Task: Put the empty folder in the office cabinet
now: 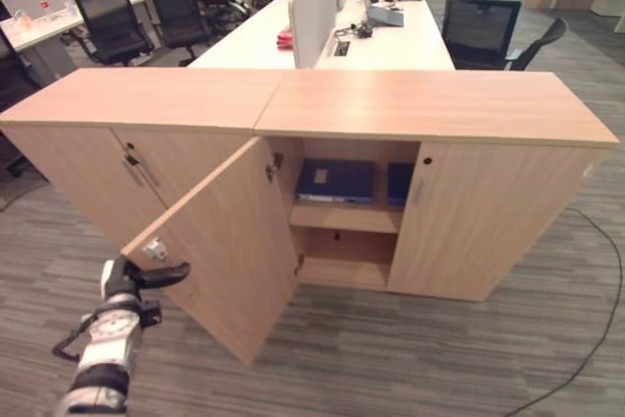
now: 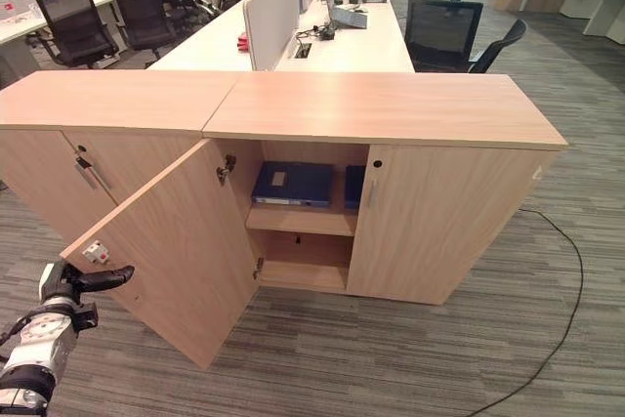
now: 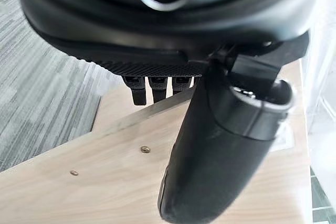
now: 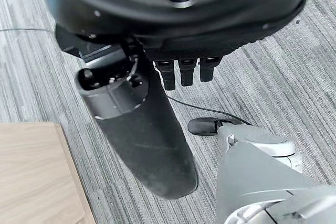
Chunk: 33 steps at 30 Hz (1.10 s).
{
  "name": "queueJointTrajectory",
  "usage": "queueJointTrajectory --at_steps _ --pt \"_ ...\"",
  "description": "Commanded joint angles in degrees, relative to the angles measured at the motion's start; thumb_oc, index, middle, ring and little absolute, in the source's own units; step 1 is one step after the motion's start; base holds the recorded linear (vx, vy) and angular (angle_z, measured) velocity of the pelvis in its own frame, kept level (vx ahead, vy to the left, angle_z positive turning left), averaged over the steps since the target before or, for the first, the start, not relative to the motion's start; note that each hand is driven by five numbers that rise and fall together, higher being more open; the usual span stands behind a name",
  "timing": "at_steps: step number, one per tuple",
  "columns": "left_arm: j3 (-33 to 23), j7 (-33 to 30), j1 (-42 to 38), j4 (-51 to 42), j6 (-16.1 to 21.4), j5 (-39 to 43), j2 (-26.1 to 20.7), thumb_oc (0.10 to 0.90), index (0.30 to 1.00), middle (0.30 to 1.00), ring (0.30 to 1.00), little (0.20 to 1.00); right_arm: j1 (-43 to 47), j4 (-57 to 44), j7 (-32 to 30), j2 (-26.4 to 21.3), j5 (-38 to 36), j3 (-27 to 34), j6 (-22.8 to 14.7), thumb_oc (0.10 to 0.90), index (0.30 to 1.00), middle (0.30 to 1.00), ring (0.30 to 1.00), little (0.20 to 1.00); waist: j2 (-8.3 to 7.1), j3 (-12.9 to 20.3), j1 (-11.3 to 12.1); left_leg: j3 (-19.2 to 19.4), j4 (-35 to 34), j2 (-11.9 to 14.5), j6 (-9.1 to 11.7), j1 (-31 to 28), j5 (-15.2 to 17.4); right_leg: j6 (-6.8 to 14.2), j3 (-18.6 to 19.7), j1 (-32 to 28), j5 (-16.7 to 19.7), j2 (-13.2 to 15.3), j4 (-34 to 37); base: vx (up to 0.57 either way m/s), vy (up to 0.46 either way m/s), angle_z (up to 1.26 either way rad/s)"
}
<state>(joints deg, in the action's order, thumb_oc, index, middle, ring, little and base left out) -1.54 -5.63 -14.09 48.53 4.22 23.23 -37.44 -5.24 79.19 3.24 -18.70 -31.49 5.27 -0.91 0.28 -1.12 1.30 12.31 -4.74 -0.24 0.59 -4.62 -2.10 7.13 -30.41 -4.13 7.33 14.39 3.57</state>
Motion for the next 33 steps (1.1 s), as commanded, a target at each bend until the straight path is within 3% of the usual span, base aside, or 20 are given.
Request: queueJointTrajectory --at_steps 1,3,6,7,10,11,12,17,21,23,26,33 --pt "1.79 4.03 -8.18 -14.35 7.04 -2.9 -4.11 0.8 0.9 0.9 0.9 0.9 3.48 4.69 0.26 -0.78 0.3 0.07 -0.59 0.8 0.9 0.9 0.9 0.9 -0.46 1.17 0.06 -1.55 -0.26 -0.97 1.1 -1.97 5.9 5.96 0.54 1.02 3.76 3.3 0.38 0.0 0.0 0.0" --pt "1.72 4.0 -8.02 -14.55 6.92 -2.93 -4.05 0.8 0.9 0.9 0.9 0.9 3.43 4.69 0.27 -0.82 0.31 0.07 -0.59 0.8 0.9 0.9 0.9 0.9 -0.42 1.19 0.09 -1.53 -0.26 -0.98 1.1 -1.99 5.91 5.97 0.57 1.01 3.76 3.3 0.38 0.0 0.007 0.03" --pt "4.81 6.5 -6.44 -20.43 6.64 -4.06 0.04 0.8 0.9 0.9 0.9 0.9 3.78 5.65 0.46 -0.53 0.18 1.1 -0.2 0.8 0.9 0.9 0.9 0.9 -0.52 0.95 0.28 -1.79 -0.26 -1.12 0.91 -2.22 6.1 6.03 0.21 0.64 3.82 3.62 0.37 0.0 0.004 0.01" --pt "6.67 8.65 -4.25 -26.59 6.72 -3.35 3.64 0.8 0.9 0.9 0.9 0.9 4.18 5.8 0.36 -0.19 -0.17 1.85 -0.2 0.8 0.9 0.9 0.9 0.9 -0.55 0.64 0.58 -2.11 -0.26 -1.26 0.8 -2.24 6.18 6.06 -0.27 0.41 3.79 3.77 0.4 0.0 0.009 0.06" --pt "7.35 10.7 -1.71 -31.26 6.23 -1.06 5.31 0.8 0.9 0.9 0.9 0.9 4.43 5.88 0.24 -0.14 -0.42 2.4 -0.18 0.8 0.9 0.9 0.9 0.9 -0.44 0.48 0.78 -2.35 -0.26 -1.26 0.77 -2.17 6.2 6.1 -0.5 0.4 3.86 3.83 0.41 -0.01 0.009 0.12" --pt "11.54 18.03 5.02 -41.68 5.3 8.08 9.23 0.8 0.9 0.9 0.9 0.9 5.05 6.66 0.17 0.42 -0.98 3.04 -0.02 0.8 0.9 0.9 0.9 0.9 -0.37 0.01 1.28 -2.85 -0.26 -1.46 0.5 -2.11 6.33 6.11 -0.72 0.4 4.11 4.05 0.43 0.0 0.01 0.2" --pt "11.5 18.06 5.22 -41.87 5.2 8.16 9.21 0.8 0.9 0.9 0.9 0.9 4.95 6.66 0.19 0.39 -0.98 3.03 -0.02 0.8 0.9 0.9 0.9 0.9 -0.35 0.1 1.3 -2.84 -0.26 -1.45 0.5 -2.12 6.35 6.12 -0.7 0.39 4.11 4.04 0.44 0.0 0.015 0.1" --pt "26.32 29.03 8.88 -51.63 -1.25 21.59 11.82 0.8 0.9 0.9 0.9 0.9 6.5 7.34 0.35 1.94 -0.71 1.06 0.32 0.8 0.9 0.9 0.9 0.9 -0.31 -0.62 1.11 -3.28 -0.26 -1.58 0.17 -2.19 6.57 6.01 -0.47 0.42 4.26 4.02 0.42 0.0 -0.007 0.04" --pt "33.92 30.11 5.58 -52.63 -3.86 27.23 13.33 0.8 0.9 0.9 0.9 0.9 7.35 7.0 0.03 2.96 -0.72 -1.06 0.63 0.8 0.9 0.9 0.9 0.9 -0.45 -1.14 0.64 -3.78 -0.26 -1.45 0.17 -2.18 6.51 5.92 -0.11 0.41 4.1 3.75 0.42 -0.01 -0.044 -0.06" --pt "39.79 30.6 1.29 -55.3 -4.9 27.68 12.06 0.8 0.9 0.9 0.9 0.9 7.74 6.18 0.06 3.33 0.82 -3.68 0.63 0.8 0.9 0.9 0.9 0.9 -0.41 -1.46 -0.53 -3.72 -0.26 -1.25 0.32 -2.21 6.56 5.7 0.48 0.76 3.92 3.26 0.47 0.0 -0.076 -0.15" --pt "43.12 31.37 -0.99 -55.52 -4.99 26.81 12.17 0.8 0.9 0.9 0.9 0.9 8.65 6.74 0.35 3.43 1.7 -5.35 0.52 0.8 0.9 0.9 0.9 0.9 -0.18 -1.68 -1.39 -2.91 -0.26 -0.25 0.93 -2.48 6.48 5.24 1.01 0.98 3.23 2.38 0.67 0.02 -0.076 -0.22" --pt "41.42 29.38 -0.2 -52.11 -2.89 24.74 14.63 0.8 0.9 0.9 0.9 0.9 9.94 7.26 0.09 3.06 -0.37 -5.35 0.21 0.8 0.9 0.9 0.9 0.9 0.47 -1.64 -2.61 -0.64 -0.26 2.17 2.1 -3.07 6.24 4.17 3.21 1.72 1.52 0.15 1.31 0.02 -0.064 -0.08"
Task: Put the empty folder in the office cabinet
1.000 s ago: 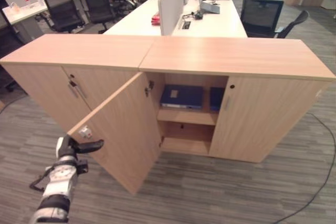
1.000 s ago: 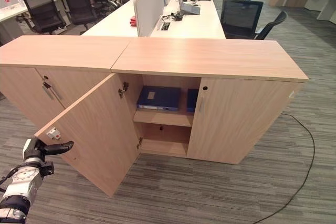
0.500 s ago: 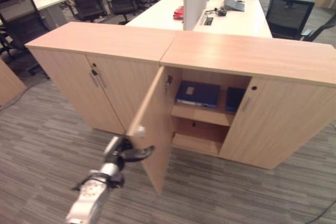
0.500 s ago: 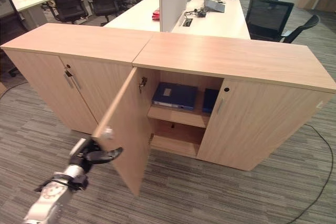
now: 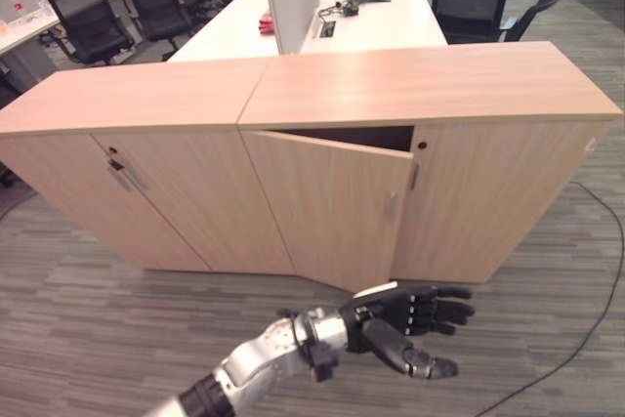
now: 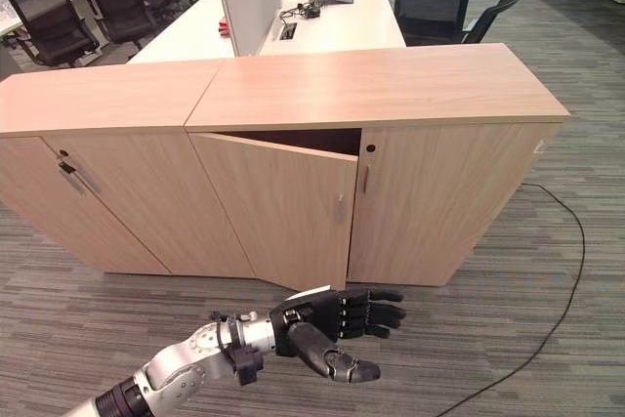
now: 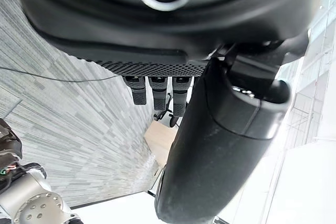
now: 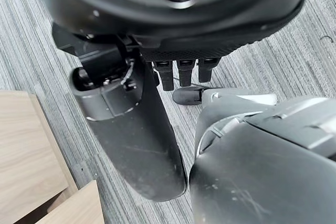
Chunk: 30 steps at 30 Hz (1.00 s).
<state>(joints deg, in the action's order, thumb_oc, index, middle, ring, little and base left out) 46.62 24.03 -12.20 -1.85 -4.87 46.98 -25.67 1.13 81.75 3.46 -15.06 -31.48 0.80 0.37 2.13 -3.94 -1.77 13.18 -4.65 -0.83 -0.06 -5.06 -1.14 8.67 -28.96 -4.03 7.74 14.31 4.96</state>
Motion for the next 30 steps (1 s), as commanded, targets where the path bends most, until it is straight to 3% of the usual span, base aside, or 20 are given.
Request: queueJointTrajectory --at_steps 1,5,10,12,15,18,19,20,22,23,25,30 --pt "-7.17 -0.28 -1.42 -1.31 6.31 0.65 3.13 0.8 0.9 0.9 0.9 0.9 3.71 4.85 -0.27 -0.69 -0.6 -0.76 -1.13 0.8 0.9 0.9 0.9 0.9 -1.25 1.27 0.46 -1.18 -0.35 3.07 2.91 -2.76 5.26 2.5 2.05 1.61 0.9 -0.13 0.01 0.04 -0.084 -0.37" --pt "-9.76 -1.06 2.81 3.34 7.0 0.93 4.77 0.8 0.9 0.9 0.9 0.9 4.48 5.09 -1.07 -0.52 -1.83 -1.01 -1.73 0.8 0.9 0.9 0.9 0.9 -0.93 1.85 0.35 0.34 -0.35 4.7 3.71 -3.63 5.07 1.68 3.52 1.54 -0.53 -1.83 0.04 0.04 -0.07 -0.2" --pt "-18.23 -4.39 9.91 16.96 6.35 8.41 11.09 0.8 0.9 0.9 0.9 0.9 1.76 3.66 0.3 -0.84 -3.3 0.14 -1.0 0.8 0.9 0.9 0.9 0.9 -1.94 2.44 -0.44 1.84 -0.18 7.02 5.11 -4.31 3.71 0.08 5.71 1.79 -2.59 -4.73 0.04 0.02 -0.116 -0.3" --pt "-20.01 -6.05 11.22 19.84 6.72 7.66 12.22 0.8 0.9 0.9 0.9 0.9 1.95 3.96 -0.13 -0.56 -3.84 0.79 -0.77 0.8 0.9 0.9 0.9 0.9 -2.37 2.26 -0.41 2.02 0.65 8.06 5.57 -4.02 3.19 -0.72 6.18 1.69 -3.59 -5.93 0.04 -0.02 -0.15 -0.14" --pt "-22.78 -8.16 12.36 26.64 7.54 1.31 11.89 0.8 0.9 0.9 0.9 0.9 1.99 3.97 -0.06 -0.36 -3.99 0.61 -0.7 0.8 0.9 0.9 0.9 0.9 -3.21 1.8 -0.67 2.7 8.31 10.31 6.44 -1.43 3.2 -2.49 7.29 1.25 -5.2 -8.14 0.03 -0.02 -0.178 0.02" --pt "-28.58 -12.47 13.29 35.54 10.73 -9.24 12.73 0.8 0.9 0.9 0.9 0.9 1.51 3.54 0.15 -0.09 -3.94 -0.08 -1.13 0.8 0.9 0.9 0.9 0.9 -4.85 0.5 0.26 0.59 20.98 13.0 6.71 3.34 0.42 -4.87 8.73 0.49 -6.17 -10.32 0.03 -0.02 -0.204 -0.14" --pt "-28.61 -12.45 13.22 35.68 10.83 -9.3 12.81 0.8 0.9 0.9 0.9 0.9 1.53 3.54 0.15 -0.11 -3.95 -0.1 -1.14 0.8 0.9 0.9 0.9 0.9 -4.78 0.49 0.21 0.52 21.22 13.1 6.74 3.49 0.53 -4.91 8.7 0.51 -6.19 -10.4 0.03 0.01 -0.123 -0.17" --pt "-30.76 -15.52 12.84 39.8 13.09 -13.92 13.49 0.8 0.9 0.9 0.9 0.9 1.66 3.1 0.15 -0.12 -4.31 -0.14 -0.89 0.8 0.9 0.9 0.9 0.9 -5.58 0.34 0.86 -0.72 23.25 13.21 6.63 4.75 -1.49 -5.36 9.09 0.47 -6.42 -10.73 0.04 -0.01 -0.09 -0.37" --pt "-32.65 -17.72 11.95 47.97 13.83 -16.23 15.05 0.8 0.9 0.9 0.9 0.9 1.75 2.15 -0.54 -0.74 -4.41 -1.31 -1.72 0.8 0.9 0.9 0.9 0.9 -6.29 -0.17 1.96 -3.06 23.75 12.34 5.79 7.13 -1.44 -5.35 10.31 0.29 -6.81 -11.11 0.04 0.0 -0.087 -0.46" --pt "-35.44 -18.75 11.32 55.17 14.44 -17.01 15.35 0.8 0.9 0.9 0.9 0.9 1.9 1.65 -0.55 -1.72 -4.92 -1.65 -2.32 0.8 0.9 0.9 0.9 0.9 -7.52 -0.22 2.98 -5.77 21.06 10.0 4.93 9.54 -0.07 -4.92 11.78 0.36 -6.41 -10.38 0.04 0.03 -0.037 -0.33" --pt "-38.39 -18.31 10.7 62.27 14.64 -17.77 14.76 0.8 0.9 0.9 0.9 0.9 2.09 1.35 -0.07 -2.81 -3.9 -1.97 -2.74 0.8 0.9 0.9 0.9 0.9 -8.1 -0.67 3.94 -8.76 18.57 7.64 4.76 11.59 1.71 -4.58 13.57 -0.15 -6.46 -10.28 0.04 0.05 -0.008 -0.33" --pt "-45.22 -14.89 10.46 75.51 12.92 -17.8 12.22 0.8 0.9 0.9 0.9 0.9 1.91 2.1 1.52 -4.67 -0.46 -2.28 -2.66 0.8 0.9 0.9 0.9 0.9 -7.23 -0.96 4.48 -11.98 16.23 4.74 5.15 12.5 0.9 -4.49 17.41 -0.91 -6.19 -11.3 -0.06 0.04 0.015 -0.55"
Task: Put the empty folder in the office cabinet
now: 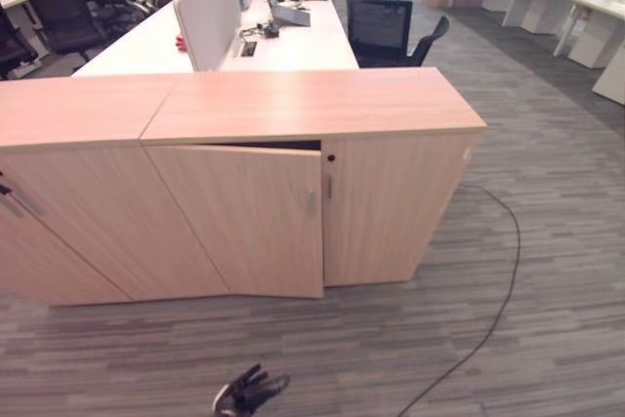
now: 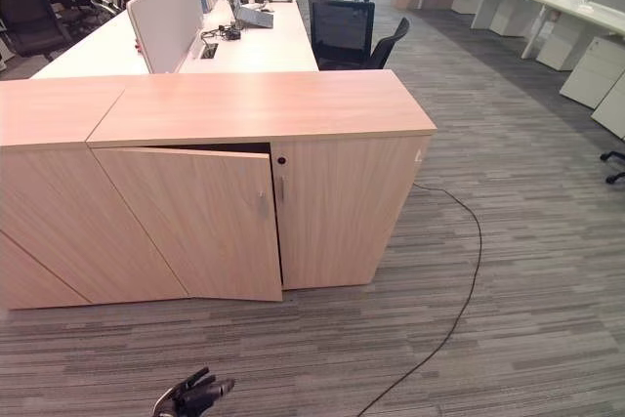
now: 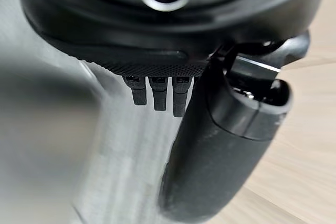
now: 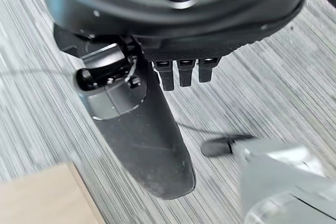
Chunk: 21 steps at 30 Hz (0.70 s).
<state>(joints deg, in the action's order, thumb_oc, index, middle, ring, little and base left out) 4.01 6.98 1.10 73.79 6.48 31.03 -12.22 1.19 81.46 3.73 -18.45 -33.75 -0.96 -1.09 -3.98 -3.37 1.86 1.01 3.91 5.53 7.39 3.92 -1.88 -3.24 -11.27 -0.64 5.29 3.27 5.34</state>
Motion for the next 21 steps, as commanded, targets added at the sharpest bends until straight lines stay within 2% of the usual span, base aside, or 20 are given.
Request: queueJointTrajectory --at_steps 1,5,10,11,15,16,21 --pt "-3.77 2.08 -2.22 1.98 1.36 -3.68 -1.76 0.8 0.9 0.9 0.9 0.9 1.62 2.51 1.51 -1.05 2.19 -0.36 -1.33 0.8 0.9 0.9 0.9 0.9 -0.73 -1.23 0.74 0.46 7.01 -1.81 -2.4 2.81 1.9 7.33 0.14 -4.68 -3.81 -0.46 -0.43 0.08 0.033 -0.77" --pt "-7.06 0.83 0.19 2.7 2.06 -4.28 -1.5 0.8 0.9 0.9 0.9 0.9 -0.32 2.87 1.36 0.47 2.05 0.92 -1.14 0.8 0.9 0.9 0.9 0.9 0.09 -0.77 1.03 1.05 4.01 -2.08 -3.01 -0.75 2.25 7.44 0.29 -6.19 -3.81 -0.23 -0.34 0.08 0.06 -0.39" --pt "-9.72 0.7 1.57 5.64 1.7 -3.46 -0.82 0.8 0.9 0.9 0.9 0.9 -2.09 3.75 1.71 1.63 2.39 2.05 -1.01 0.8 0.9 0.9 0.9 0.9 0.93 0.44 0.71 1.47 -5.85 -3.32 -3.61 -4.51 -0.41 8.61 -0.11 -4.91 -3.24 0.38 -0.45 0.03 0.088 -0.06" --pt "-8.18 2.08 1.61 6.43 0.95 -4.74 -0.76 0.8 0.9 0.9 0.9 0.9 -2.42 3.94 2.03 1.43 3.35 1.65 -0.61 0.8 0.9 0.9 0.9 0.9 1.4 1.23 0.36 1.0 -8.59 -3.7 -3.65 -4.78 -1.54 8.79 -0.13 -4.41 -3.29 0.44 -0.34 0.03 0.066 -0.06" --pt "-5.05 2.89 1.4 6.21 1.05 -8.75 -0.61 0.8 0.9 0.9 0.9 0.9 -2.71 3.75 2.22 1.6 3.89 1.17 -0.67 0.8 0.9 0.9 0.9 0.9 1.82 1.96 -0.26 0.89 -8.91 -3.88 -3.75 -4.4 -1.17 8.98 -0.23 -4.0 -3.28 0.6 -0.34 0.02 0.048 -0.04" --pt "0.11 2.19 1.18 4.96 2.0 -14.77 -0.44 0.8 0.9 0.9 0.9 0.9 -3.02 3.2 1.9 2.07 4.6 0.35 -0.78 0.8 0.9 0.9 0.9 0.9 2.43 2.38 -1.1 1.42 -8.91 -4.0 -3.89 -4.64 -0.83 9.34 -0.3 -3.94 -3.25 0.91 -0.34 0.02 0.069 0.05" --pt "7.13 0.27 -0.55 -0.46 4.11 -18.69 -0.17 0.8 0.9 0.9 0.9 0.9 -3.14 1.21 1.17 2.71 5.26 -1.72 -1.45 0.8 0.9 0.9 0.9 0.9 3.05 2.41 -1.86 1.91 -8.91 -4.25 -4.19 -5.51 0.01 9.89 -0.42 -4.37 -3.38 1.58 -0.34 0.03 0.061 0.01"
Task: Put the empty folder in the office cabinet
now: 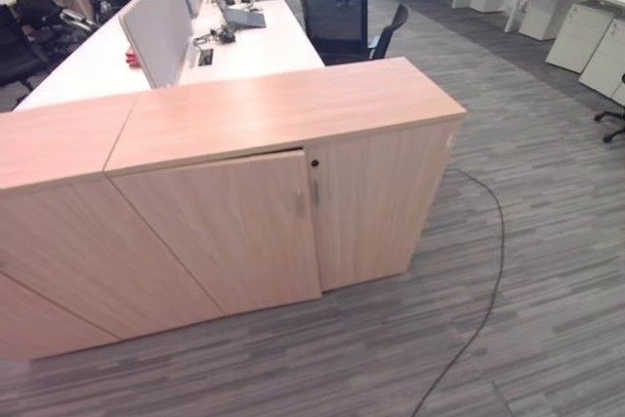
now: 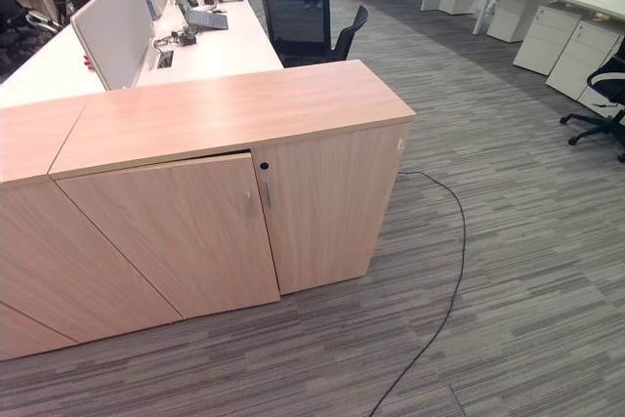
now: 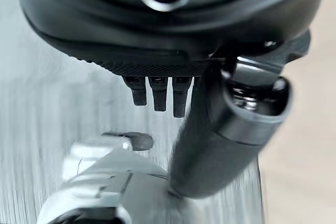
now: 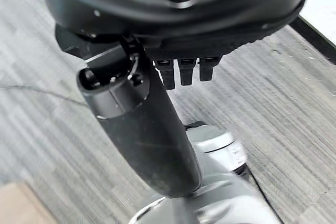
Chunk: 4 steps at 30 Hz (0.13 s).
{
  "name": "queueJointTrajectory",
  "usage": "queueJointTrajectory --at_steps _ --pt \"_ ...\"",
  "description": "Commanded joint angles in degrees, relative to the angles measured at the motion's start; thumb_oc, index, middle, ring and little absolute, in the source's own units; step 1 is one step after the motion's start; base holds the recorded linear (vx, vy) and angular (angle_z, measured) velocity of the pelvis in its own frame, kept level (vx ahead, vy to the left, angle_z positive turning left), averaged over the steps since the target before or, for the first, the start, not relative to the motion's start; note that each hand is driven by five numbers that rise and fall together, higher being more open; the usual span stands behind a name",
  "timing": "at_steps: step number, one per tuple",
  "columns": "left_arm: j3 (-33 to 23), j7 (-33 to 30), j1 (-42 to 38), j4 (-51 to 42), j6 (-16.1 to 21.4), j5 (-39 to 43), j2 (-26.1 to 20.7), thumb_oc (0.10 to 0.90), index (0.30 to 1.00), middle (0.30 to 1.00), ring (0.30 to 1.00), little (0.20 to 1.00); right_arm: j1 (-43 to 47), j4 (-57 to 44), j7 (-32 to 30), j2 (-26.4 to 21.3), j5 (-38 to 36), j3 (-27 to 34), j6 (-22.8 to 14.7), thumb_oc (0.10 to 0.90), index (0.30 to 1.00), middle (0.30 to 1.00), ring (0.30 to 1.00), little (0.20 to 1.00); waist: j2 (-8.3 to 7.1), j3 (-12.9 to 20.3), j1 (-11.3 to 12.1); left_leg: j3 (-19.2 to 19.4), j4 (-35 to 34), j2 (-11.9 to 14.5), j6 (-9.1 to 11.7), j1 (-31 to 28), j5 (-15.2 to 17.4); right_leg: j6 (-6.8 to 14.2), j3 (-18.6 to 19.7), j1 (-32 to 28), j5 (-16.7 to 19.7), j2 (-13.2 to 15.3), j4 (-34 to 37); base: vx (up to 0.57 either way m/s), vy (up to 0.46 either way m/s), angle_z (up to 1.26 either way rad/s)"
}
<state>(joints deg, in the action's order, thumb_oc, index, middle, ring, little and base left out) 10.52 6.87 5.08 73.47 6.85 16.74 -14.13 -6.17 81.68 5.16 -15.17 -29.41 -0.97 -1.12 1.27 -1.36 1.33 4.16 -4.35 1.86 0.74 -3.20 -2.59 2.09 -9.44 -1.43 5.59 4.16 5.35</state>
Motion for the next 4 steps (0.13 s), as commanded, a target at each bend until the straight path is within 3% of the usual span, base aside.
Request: queueJointTrajectory --at_steps 1,4 --pt "2.1 0.06 -4.92 -1.17 4.14 -5.5 1.7 0.8 0.9 0.9 0.9 0.9 4.34 0.44 -0.37 -0.57 1.27 -2.14 -1.58 0.8 0.9 0.9 0.9 0.9 -2.17 0.38 -1.4 -1.1 -0.65 -0.54 2.43 1.46 0.91 4.65 -2.26 -3.67 -3.71 0.82 -0.35 0.03 0.048 0.0" --pt "5.3 -1.12 -5.91 -4.16 5.25 -9.02 1.38 0.8 0.9 0.9 0.9 0.9 4.63 -0.66 -0.99 -0.78 2.71 -3.45 -2.26 0.8 0.9 0.9 0.9 0.9 -2.11 0.38 -1.62 -1.11 -0.65 -0.59 2.27 1.25 1.39 4.9 -2.23 -3.7 -3.87 1.06 -0.35 0.01 0.023 0.0"
